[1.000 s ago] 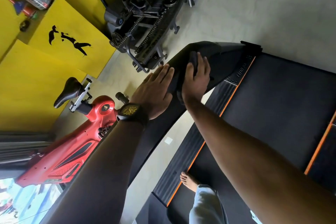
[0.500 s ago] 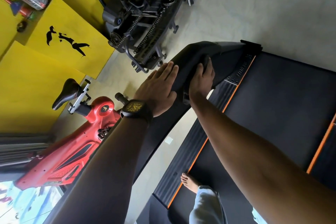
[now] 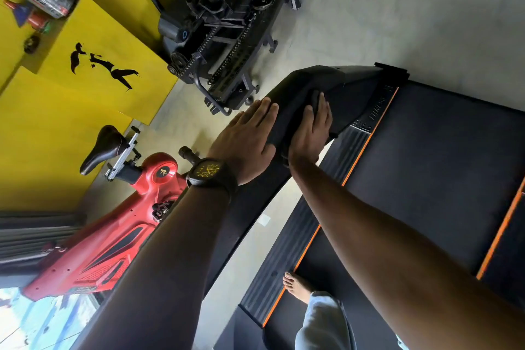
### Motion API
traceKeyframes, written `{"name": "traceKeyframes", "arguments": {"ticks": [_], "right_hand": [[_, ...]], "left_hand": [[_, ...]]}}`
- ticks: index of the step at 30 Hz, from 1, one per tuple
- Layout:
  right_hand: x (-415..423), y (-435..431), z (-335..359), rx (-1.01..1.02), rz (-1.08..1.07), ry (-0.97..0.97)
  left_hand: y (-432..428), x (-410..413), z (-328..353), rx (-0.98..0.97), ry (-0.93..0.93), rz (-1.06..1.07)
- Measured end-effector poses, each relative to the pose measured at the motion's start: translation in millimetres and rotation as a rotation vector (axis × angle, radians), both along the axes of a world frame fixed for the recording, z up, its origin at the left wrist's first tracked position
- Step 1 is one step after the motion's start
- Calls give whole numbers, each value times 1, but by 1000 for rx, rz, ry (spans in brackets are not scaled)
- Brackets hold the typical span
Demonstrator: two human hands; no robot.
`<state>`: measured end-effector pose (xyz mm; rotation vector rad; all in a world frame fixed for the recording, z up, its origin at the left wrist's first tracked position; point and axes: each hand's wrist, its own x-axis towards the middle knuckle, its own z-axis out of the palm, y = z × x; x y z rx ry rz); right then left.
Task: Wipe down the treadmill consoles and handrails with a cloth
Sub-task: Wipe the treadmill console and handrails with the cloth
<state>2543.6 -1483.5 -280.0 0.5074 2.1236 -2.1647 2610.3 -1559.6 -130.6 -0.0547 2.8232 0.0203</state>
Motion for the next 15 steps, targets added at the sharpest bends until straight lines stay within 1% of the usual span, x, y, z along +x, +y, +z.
{"name": "traceKeyframes", "arguments": {"ticks": [1, 2, 3, 5, 6, 7, 10, 11, 12, 14, 15], "right_hand": [[-4, 2, -2, 11, 4, 60], [-10, 4, -5, 26, 10, 75], [-15, 5, -11, 30, 12, 28], [-13, 4, -16, -13, 25, -201], [-5, 2, -16, -29, 51, -282], [6, 1, -15, -30, 79, -275], [26, 6, -20, -36, 98, 6], [25, 8, -26, -52, 86, 29], [23, 8, -30, -77, 69, -31], [27, 2, -34, -120, 14, -297], [36, 1, -31, -112, 12, -371]], "left_hand": [[0, 0, 0, 3, 1, -3], [0, -1, 0, 9, 1, -1], [0, -1, 0, 13, 1, 4], [0, -1, 0, 15, 5, 10], [0, -1, 0, 13, 4, 7], [0, -1, 0, 13, -1, 3], [-1, -1, 0, 13, -8, 5], [-2, -1, 0, 13, -6, 1], [-2, -2, 0, 14, -3, -2], [-1, -2, 0, 12, 2, -1], [-1, -1, 0, 12, 1, 1]]}}
